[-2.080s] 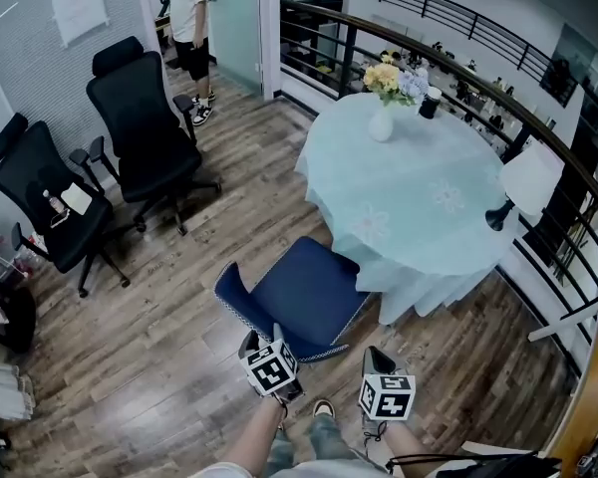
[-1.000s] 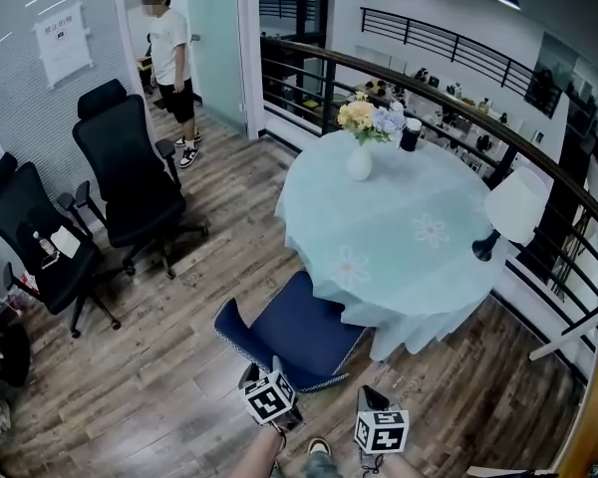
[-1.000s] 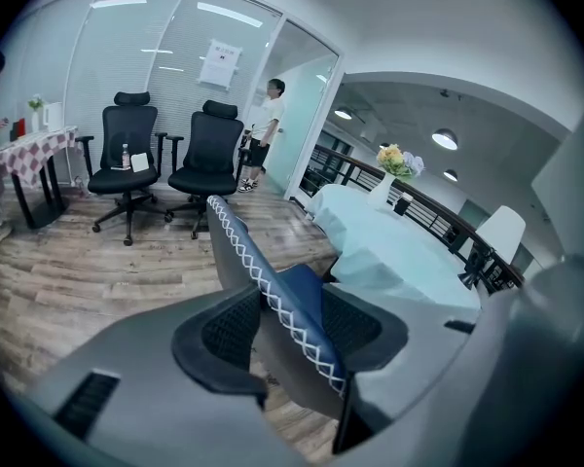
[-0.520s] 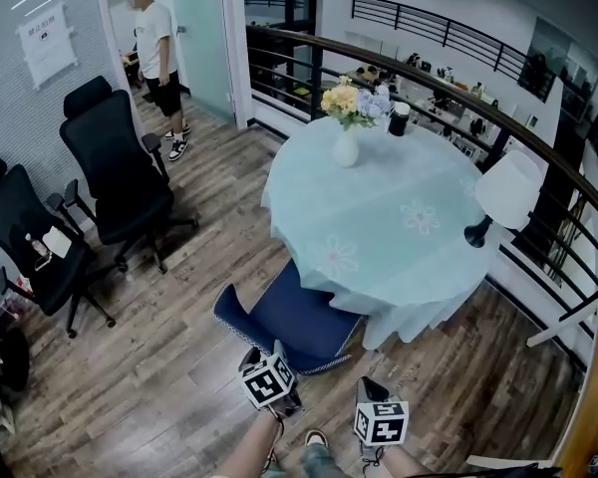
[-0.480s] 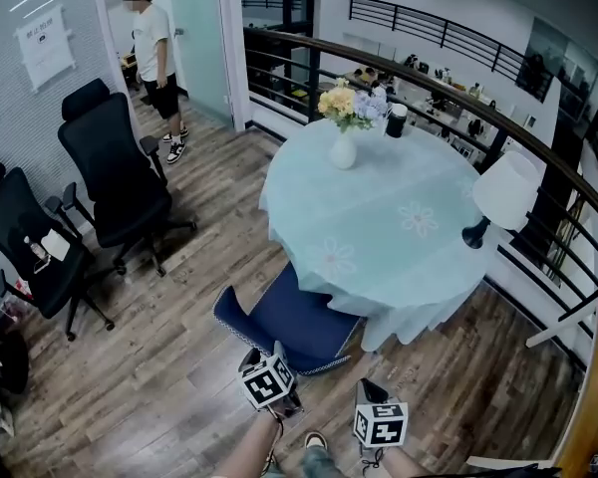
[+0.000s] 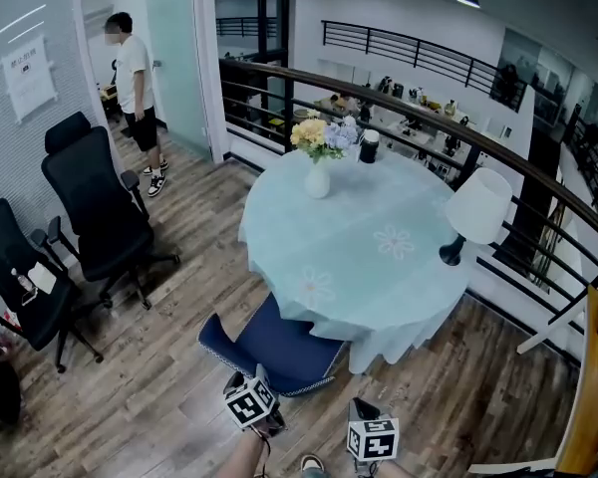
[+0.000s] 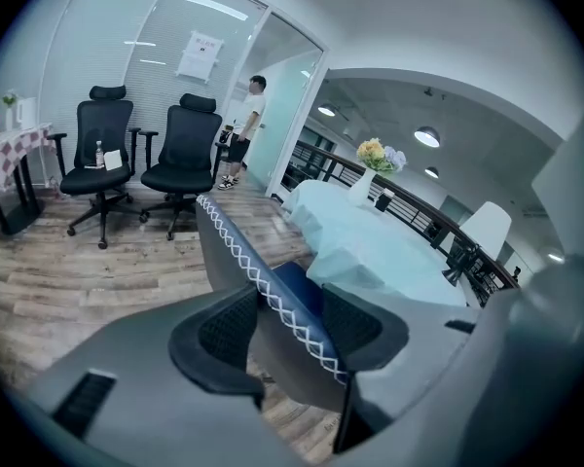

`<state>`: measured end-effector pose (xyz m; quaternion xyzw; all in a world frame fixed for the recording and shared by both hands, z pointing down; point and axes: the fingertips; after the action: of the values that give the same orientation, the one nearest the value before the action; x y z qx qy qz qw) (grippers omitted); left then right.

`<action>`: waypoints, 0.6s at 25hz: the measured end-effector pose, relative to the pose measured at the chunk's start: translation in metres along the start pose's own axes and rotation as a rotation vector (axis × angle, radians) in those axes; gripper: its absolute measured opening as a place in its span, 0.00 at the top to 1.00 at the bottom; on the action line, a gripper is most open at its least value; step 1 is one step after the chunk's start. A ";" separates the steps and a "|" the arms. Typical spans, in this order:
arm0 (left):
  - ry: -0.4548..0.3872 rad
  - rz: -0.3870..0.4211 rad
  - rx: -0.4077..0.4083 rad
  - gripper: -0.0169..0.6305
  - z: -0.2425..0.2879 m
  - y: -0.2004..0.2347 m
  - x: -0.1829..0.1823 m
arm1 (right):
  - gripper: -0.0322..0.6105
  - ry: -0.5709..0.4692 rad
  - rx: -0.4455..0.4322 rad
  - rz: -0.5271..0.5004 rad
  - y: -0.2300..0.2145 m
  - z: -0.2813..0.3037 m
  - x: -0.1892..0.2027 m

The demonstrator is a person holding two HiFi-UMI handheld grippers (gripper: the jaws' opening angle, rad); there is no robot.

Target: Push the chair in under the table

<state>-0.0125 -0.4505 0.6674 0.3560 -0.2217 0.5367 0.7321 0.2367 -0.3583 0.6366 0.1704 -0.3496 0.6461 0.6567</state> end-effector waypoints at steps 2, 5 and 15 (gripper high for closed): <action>-0.012 0.008 0.030 0.65 -0.002 0.003 -0.002 | 0.92 -0.009 0.002 -0.001 0.003 -0.002 -0.001; -0.009 0.021 0.078 0.64 -0.003 0.001 -0.005 | 0.92 -0.027 0.003 -0.008 0.007 -0.003 -0.006; -0.146 0.202 0.116 0.68 -0.064 0.004 -0.025 | 0.92 -0.075 -0.006 -0.013 0.031 -0.017 -0.011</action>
<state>-0.0276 -0.4173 0.6095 0.4115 -0.2779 0.5923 0.6345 0.2112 -0.3519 0.6101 0.1948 -0.3746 0.6339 0.6480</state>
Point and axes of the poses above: the fingertips, and each gripper's own axes: z forward along the fingers, y to its left, x out of its underside, and after that the axes turned 7 degrees about z, right-handed
